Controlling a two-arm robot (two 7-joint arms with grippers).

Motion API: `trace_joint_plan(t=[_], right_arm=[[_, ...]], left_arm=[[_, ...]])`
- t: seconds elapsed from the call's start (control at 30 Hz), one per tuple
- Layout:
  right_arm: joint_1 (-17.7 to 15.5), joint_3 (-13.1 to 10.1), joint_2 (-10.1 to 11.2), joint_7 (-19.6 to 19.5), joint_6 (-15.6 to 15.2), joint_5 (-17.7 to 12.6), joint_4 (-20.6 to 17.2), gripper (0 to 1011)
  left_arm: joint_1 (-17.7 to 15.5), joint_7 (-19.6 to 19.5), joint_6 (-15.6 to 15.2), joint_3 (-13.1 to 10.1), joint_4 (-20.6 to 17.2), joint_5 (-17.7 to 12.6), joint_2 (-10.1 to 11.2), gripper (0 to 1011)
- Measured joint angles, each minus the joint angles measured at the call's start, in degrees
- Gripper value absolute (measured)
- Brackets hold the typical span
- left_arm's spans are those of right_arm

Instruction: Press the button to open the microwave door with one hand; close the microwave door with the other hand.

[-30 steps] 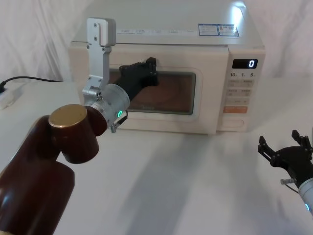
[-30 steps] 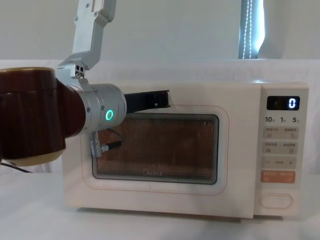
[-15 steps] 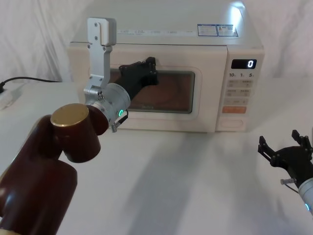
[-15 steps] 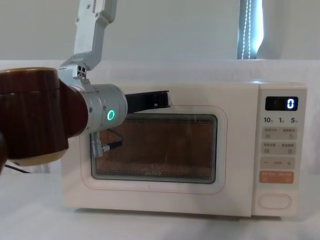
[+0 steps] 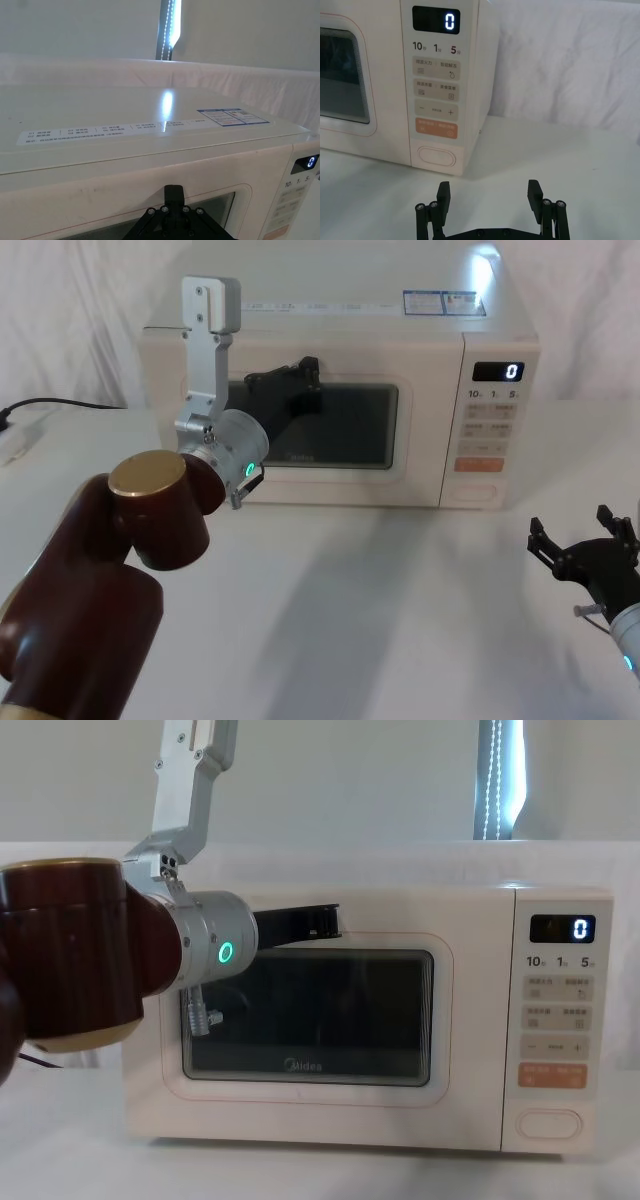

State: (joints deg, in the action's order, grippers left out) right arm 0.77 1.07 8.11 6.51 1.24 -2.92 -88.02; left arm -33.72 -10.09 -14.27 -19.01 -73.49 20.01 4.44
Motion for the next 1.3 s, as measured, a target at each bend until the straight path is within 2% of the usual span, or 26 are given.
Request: trace_joint_plan(t=[0.17, 0.33, 0.5, 0.77, 0.8, 0.83, 0.9, 1.0, 1.03, 1.13, 1.3], right_arm=[[0.0, 0.0, 0.0, 0.0, 0.0, 0.0, 0.0, 1002], [0.0, 0.0, 0.0, 0.0, 0.0, 0.0, 0.0, 1002], [0.0, 0.0, 0.0, 0.0, 0.0, 0.0, 0.0, 1002], [0.0, 0.0, 0.0, 0.0, 0.0, 0.0, 0.0, 1002], [0.0, 0.0, 0.0, 0.0, 0.0, 0.0, 0.0, 1002], [0.0, 0.0, 0.0, 0.0, 0.0, 0.0, 0.0, 1002], [0.0, 0.0, 0.0, 0.0, 0.0, 0.0, 0.0, 1002], [0.0, 0.0, 0.0, 0.0, 0.0, 0.0, 0.0, 1002], [0.0, 0.0, 0.0, 0.0, 0.0, 0.0, 0.0, 1002], [0.0, 0.0, 0.0, 0.0, 0.0, 0.0, 0.0, 1002], [0.0, 0.0, 0.0, 0.0, 0.0, 0.0, 0.0, 1002]], left_arm=[[0.6, 0.2, -1.1, 0.3, -1.5, 0.0, -0.1, 0], [2.9, 0.6, -3.9, 0.5, -6.7, 0.2, 0.6, 0], [6.0, 0.5, -6.8, 0.9, -12.7, 1.0, 2.4, 0], [10.8, -0.7, -9.0, 1.9, -21.0, 2.8, 5.9, 0], [10.8, -0.7, -9.0, 1.9, -21.0, 2.8, 5.9, 0], [12.5, -1.1, -8.6, 2.0, -23.2, 2.9, 7.4, 0], [14.4, -1.4, -7.5, 2.3, -25.2, 2.8, 9.0, 0], [16.8, -1.5, -5.7, 2.8, -27.3, 2.4, 10.7, 0], [16.8, -1.5, -5.7, 2.8, -27.3, 2.4, 10.7, 0], [20.2, -1.4, -3.4, 3.9, -29.8, 1.9, 12.6, 0], [24.3, -1.2, -0.8, 5.8, -32.6, 1.3, 14.7, 0]])
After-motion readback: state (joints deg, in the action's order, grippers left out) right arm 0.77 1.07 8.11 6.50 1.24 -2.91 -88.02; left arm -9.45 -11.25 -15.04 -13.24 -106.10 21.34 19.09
